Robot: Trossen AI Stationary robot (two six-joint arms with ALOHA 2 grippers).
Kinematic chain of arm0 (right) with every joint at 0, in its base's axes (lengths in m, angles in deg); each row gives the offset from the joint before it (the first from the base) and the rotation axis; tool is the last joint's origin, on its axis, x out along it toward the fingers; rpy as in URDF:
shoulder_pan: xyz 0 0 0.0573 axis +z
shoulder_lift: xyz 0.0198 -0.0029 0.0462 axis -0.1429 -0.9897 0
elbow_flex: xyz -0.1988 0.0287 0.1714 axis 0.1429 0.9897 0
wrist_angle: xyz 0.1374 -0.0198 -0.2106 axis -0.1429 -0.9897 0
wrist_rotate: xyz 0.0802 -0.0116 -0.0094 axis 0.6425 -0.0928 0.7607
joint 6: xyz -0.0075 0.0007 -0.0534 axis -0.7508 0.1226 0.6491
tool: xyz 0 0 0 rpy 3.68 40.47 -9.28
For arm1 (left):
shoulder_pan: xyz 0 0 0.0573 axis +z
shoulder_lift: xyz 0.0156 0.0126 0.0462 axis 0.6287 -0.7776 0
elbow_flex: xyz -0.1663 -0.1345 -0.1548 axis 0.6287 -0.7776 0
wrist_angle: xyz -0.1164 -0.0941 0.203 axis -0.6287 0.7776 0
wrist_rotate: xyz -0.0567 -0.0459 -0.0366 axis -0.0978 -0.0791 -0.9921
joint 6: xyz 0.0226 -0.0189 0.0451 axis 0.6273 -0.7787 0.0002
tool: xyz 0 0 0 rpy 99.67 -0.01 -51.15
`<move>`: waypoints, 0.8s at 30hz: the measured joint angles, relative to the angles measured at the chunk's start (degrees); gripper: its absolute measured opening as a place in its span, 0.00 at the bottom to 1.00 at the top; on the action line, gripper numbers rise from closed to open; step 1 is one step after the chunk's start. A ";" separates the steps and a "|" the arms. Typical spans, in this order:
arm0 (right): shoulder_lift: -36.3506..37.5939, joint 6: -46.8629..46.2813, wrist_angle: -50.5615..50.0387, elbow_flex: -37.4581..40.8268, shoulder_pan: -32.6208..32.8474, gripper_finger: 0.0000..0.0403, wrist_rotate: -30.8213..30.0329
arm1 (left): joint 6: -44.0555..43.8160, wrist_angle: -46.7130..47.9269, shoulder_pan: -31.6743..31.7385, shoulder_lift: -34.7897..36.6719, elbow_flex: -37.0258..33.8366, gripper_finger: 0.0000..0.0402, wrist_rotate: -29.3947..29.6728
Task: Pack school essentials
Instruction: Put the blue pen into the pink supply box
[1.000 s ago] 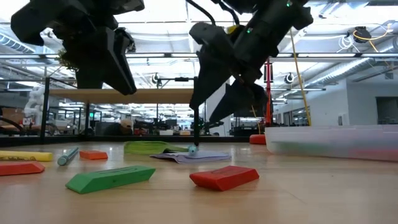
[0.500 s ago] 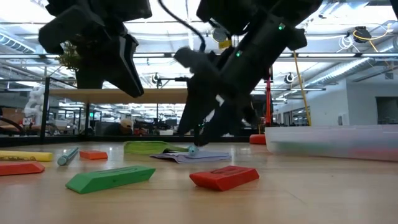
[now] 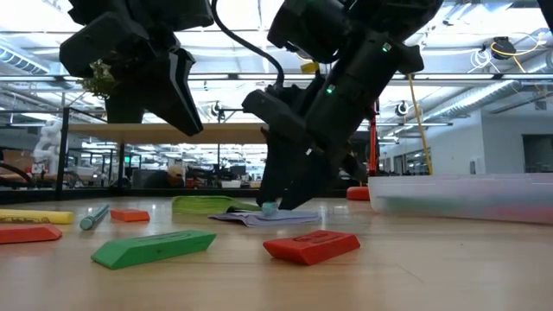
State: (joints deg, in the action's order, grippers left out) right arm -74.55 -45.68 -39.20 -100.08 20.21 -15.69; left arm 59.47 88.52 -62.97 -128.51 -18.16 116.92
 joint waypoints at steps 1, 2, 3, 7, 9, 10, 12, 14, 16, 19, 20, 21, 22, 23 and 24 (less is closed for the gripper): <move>0.00 0.21 -0.02 0.18 0.02 0.41 -0.10 | 0.00 0.00 0.00 0.00 -0.02 0.23 -0.02; 0.00 0.44 -0.03 0.33 0.02 0.38 -0.24 | 0.00 -0.02 0.00 0.00 -0.02 0.23 -0.02; 0.00 1.11 -0.06 0.44 0.02 0.35 -0.25 | 0.00 -0.01 -0.02 0.00 -0.01 0.23 -0.02; 0.00 4.56 0.19 0.52 0.02 0.22 -0.24 | -0.02 0.00 -0.02 0.00 -0.02 0.23 -0.07; 0.00 5.71 0.46 0.56 -0.02 0.16 -0.22 | -0.02 0.02 -0.02 0.00 -0.01 0.23 -0.07; -0.02 6.27 0.57 0.56 -0.02 0.13 -0.22 | 0.00 0.01 -0.02 0.00 -0.01 0.23 -0.07; -0.02 7.60 0.85 0.56 -0.02 0.08 -0.15 | 0.02 0.02 -0.02 0.00 -0.02 0.23 -0.15; 0.00 8.96 0.96 0.56 -0.02 0.05 -0.17 | 0.00 0.02 -0.02 0.00 -0.02 0.23 -0.17; 0.02 10.30 1.05 0.56 -0.02 0.04 -0.18 | 0.00 0.02 -0.02 0.00 0.00 0.23 -0.19; 0.27 11.73 1.02 0.61 -0.20 0.05 0.01 | -0.02 0.02 -0.02 0.00 -0.01 0.23 -0.20; 0.39 11.88 1.01 0.61 -0.31 0.06 0.12 | -0.02 0.01 -0.02 0.00 -0.02 0.23 -0.20; 0.85 11.98 0.64 0.71 -0.39 0.07 0.28 | -0.04 -0.01 -0.02 0.00 -0.02 0.23 -0.20; 1.07 12.22 0.33 0.71 -0.46 0.07 0.29 | -0.04 -0.04 -0.02 0.00 0.00 0.23 -0.20; 1.27 12.68 0.03 0.81 -0.66 0.07 0.48 | -0.04 -0.04 0.00 0.00 -0.02 0.23 -0.20; 1.66 13.30 0.03 0.82 -0.71 0.08 0.55 | -0.06 -0.15 0.00 0.00 -0.02 0.23 -0.17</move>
State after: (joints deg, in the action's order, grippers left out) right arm -72.89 -32.38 -39.17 -99.26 19.49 -15.14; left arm 59.41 88.37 -62.97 -128.51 -18.18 116.75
